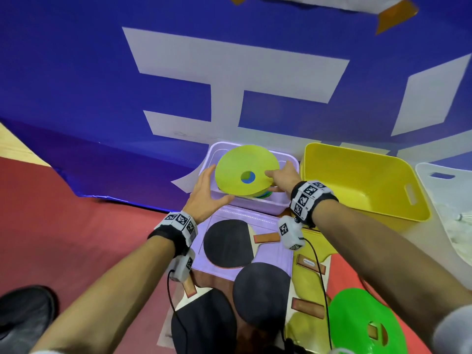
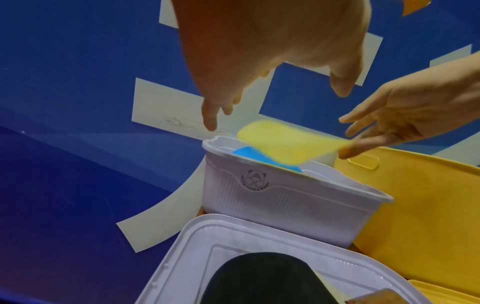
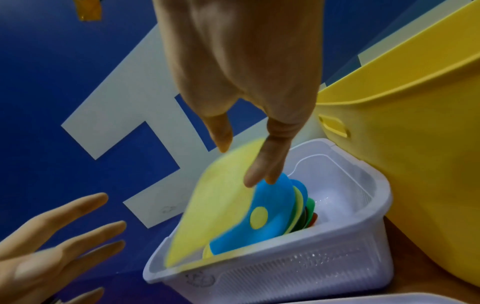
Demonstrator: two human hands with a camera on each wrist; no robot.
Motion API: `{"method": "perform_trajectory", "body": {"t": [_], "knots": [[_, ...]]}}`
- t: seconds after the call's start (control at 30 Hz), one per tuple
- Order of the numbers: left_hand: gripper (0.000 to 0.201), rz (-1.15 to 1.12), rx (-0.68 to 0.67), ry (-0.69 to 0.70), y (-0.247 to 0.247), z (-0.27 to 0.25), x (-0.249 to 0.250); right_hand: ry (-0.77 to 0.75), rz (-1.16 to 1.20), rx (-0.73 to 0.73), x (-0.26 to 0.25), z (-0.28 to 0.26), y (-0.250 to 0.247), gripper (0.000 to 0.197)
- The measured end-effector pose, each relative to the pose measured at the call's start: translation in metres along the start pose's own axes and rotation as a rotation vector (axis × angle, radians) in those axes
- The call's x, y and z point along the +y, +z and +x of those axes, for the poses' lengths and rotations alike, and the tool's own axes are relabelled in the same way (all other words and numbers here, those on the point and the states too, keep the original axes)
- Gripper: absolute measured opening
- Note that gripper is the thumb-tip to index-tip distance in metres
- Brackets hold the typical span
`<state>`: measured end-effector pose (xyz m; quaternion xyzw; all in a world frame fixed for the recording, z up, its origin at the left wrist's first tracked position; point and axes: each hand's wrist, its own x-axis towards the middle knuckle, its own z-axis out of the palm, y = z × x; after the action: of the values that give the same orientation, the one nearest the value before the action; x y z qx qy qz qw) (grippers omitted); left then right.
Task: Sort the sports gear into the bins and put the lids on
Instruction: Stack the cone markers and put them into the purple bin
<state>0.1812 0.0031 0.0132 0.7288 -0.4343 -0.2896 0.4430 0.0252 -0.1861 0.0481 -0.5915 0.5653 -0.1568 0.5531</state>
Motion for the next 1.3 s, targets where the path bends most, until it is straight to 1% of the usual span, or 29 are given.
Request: {"method": "perform_trajectory", "body": {"t": [0.07,0.13,0.23,0.33,0.43,0.5,0.67,0.77,0.87,0.93,1.03,1.13,1.23,1.3], "knots": [[0.103,0.044,-0.003,0.002,-0.001,0.003,-0.006,0.031,-0.063,-0.015,0.001,-0.003,0.003,0.087],[0.097,0.098,-0.015,-0.001,0.000,0.004,-0.012,-0.008,-0.196,-0.003,0.009,-0.007,0.004,0.088],[0.090,0.176,-0.041,-0.030,0.007,0.006,-0.014,-0.145,-0.337,0.003,0.022,-0.014,0.003,0.081],[0.083,0.260,-0.091,-0.026,0.019,0.006,-0.011,-0.289,-0.393,-0.014,0.030,-0.027,0.000,0.077],[0.073,0.300,-0.150,0.009,0.037,0.005,-0.006,-0.354,-0.428,-0.041,0.036,-0.042,-0.014,0.075],[0.073,0.350,-0.182,0.023,0.051,0.002,0.002,-0.386,-0.468,-0.022,0.044,-0.052,-0.028,0.072],[0.089,0.462,-0.255,0.037,0.086,-0.019,0.026,-0.398,-0.467,0.004,0.075,-0.075,-0.070,0.063],[0.084,0.496,-0.298,0.029,0.105,-0.030,0.040,-0.407,-0.483,0.008,0.090,-0.089,-0.098,0.063],[0.085,0.514,-0.316,0.032,0.134,-0.046,0.053,-0.384,-0.550,0.011,0.111,-0.104,-0.130,0.063],[0.090,0.511,-0.332,0.046,0.160,-0.061,0.061,-0.362,-0.597,-0.003,0.131,-0.116,-0.154,0.063],[0.091,0.530,-0.380,0.073,0.203,-0.086,0.074,-0.327,-0.660,-0.029,0.167,-0.130,-0.189,0.066],[0.091,0.545,-0.443,0.055,0.244,-0.113,0.080,-0.301,-0.741,-0.064,0.205,-0.143,-0.220,0.070],[0.090,0.578,-0.493,0.027,0.275,-0.137,0.082,-0.276,-0.813,-0.116,0.240,-0.157,-0.240,0.077],[0.096,0.594,-0.522,0.027,0.291,-0.150,0.079,-0.265,-0.867,-0.169,0.265,-0.167,-0.247,0.086]]}}
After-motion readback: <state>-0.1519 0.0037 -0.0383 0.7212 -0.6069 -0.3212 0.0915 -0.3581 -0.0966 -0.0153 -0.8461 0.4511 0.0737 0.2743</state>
